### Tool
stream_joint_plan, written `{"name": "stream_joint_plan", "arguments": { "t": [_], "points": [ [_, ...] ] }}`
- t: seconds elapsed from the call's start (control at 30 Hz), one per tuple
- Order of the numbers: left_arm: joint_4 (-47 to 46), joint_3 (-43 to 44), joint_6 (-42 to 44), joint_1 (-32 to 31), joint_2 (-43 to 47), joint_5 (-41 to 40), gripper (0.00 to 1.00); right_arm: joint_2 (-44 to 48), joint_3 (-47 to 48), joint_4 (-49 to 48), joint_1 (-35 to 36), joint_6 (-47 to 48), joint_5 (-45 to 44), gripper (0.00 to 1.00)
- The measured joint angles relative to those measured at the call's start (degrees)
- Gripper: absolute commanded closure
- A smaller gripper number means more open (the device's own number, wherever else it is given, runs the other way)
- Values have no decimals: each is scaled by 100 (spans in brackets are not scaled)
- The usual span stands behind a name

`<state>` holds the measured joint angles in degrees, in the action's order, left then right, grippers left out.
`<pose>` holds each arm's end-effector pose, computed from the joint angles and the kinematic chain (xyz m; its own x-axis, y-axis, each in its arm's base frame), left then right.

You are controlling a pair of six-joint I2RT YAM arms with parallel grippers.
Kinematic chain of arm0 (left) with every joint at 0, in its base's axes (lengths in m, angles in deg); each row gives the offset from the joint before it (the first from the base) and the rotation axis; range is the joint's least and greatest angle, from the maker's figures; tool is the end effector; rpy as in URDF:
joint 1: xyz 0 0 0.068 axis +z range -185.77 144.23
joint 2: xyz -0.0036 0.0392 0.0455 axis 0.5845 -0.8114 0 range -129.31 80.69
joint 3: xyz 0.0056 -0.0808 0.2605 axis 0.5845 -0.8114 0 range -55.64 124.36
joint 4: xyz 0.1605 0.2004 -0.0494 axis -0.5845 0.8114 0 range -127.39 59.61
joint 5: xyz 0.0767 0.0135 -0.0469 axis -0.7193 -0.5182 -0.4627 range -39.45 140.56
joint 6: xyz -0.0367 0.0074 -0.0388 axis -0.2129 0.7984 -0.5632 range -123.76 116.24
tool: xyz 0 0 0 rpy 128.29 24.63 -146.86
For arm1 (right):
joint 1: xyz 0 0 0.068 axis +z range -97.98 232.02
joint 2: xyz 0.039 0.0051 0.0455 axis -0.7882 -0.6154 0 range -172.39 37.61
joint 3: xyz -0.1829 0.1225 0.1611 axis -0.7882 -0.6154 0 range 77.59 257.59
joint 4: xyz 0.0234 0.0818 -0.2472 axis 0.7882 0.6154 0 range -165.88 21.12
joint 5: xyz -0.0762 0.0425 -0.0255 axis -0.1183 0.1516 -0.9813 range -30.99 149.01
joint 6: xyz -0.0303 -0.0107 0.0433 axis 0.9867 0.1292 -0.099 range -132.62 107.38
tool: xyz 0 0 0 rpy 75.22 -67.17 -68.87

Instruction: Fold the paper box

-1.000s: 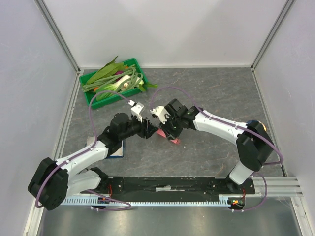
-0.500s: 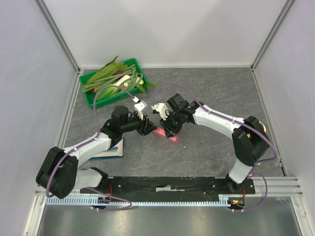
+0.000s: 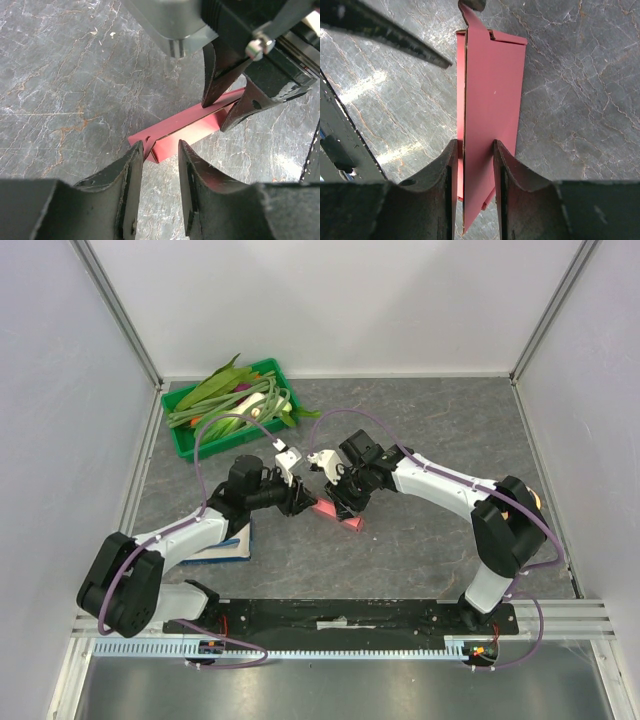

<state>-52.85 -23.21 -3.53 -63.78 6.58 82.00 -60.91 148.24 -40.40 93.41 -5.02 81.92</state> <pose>0.2245 -0.1405 0.2031 -0.3867 0.2096 -0.8980 0.8155 0.5325 -0.2268 0.2545 0.2428 0.2176 -0.5669 -0.6619 -0.4905 -0.8221 0.4924 0.2857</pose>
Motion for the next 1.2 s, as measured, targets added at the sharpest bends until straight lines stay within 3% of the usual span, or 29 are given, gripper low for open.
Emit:
{"name": "stream_joint_plan", "arguments": {
  "t": [0.3,0.53,0.77,1.2],
  "points": [
    [-9,0,94,9,-103,17,79,0,2,2,0,-2,-2,100],
    [-66,0,85,28,-122,-46,98,0,2,4,0,-4,-2,100],
    [-267,-61,-109,-166,-118,-463,98,0,7,4,-4,-68,-46,100],
    [-946,-651,-507,-1029,302,-2361,98,0,11,11,-11,-343,-107,100]
  ]
}}
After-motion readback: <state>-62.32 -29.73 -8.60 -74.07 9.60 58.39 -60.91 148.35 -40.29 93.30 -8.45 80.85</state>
